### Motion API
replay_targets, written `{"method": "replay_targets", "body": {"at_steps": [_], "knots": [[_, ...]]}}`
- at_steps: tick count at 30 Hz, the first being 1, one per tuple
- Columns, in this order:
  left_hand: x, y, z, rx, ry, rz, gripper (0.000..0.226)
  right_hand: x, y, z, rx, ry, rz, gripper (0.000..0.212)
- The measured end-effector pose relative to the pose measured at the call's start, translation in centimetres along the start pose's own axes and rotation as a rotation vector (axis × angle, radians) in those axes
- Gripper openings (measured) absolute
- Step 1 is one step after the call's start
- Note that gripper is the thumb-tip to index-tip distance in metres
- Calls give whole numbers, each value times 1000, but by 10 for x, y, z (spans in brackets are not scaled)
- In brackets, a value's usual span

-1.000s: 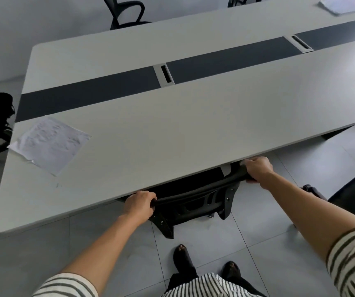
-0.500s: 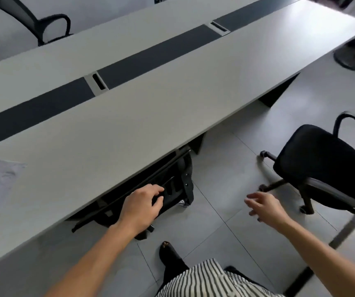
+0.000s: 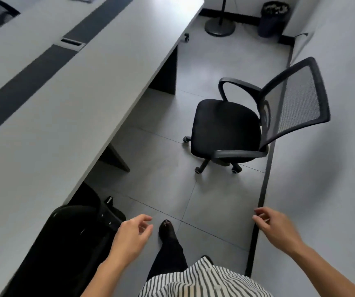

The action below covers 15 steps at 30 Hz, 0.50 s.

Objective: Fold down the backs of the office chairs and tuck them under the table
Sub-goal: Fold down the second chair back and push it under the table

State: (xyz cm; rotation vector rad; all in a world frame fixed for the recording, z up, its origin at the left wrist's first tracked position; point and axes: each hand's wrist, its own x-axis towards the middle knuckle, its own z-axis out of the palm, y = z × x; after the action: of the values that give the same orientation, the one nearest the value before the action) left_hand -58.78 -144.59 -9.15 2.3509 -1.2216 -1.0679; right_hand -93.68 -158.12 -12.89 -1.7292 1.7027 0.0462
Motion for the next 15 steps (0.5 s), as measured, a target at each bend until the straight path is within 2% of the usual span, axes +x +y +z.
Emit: {"method": "replay_targets", "body": {"at_steps": [6, 15], "knots": [[102, 70, -23, 48, -60, 170, 16, 39, 1, -30, 130, 193, 127, 26], [247, 217, -52, 142, -196, 469, 16, 80, -30, -87, 379, 446, 319, 25]]}}
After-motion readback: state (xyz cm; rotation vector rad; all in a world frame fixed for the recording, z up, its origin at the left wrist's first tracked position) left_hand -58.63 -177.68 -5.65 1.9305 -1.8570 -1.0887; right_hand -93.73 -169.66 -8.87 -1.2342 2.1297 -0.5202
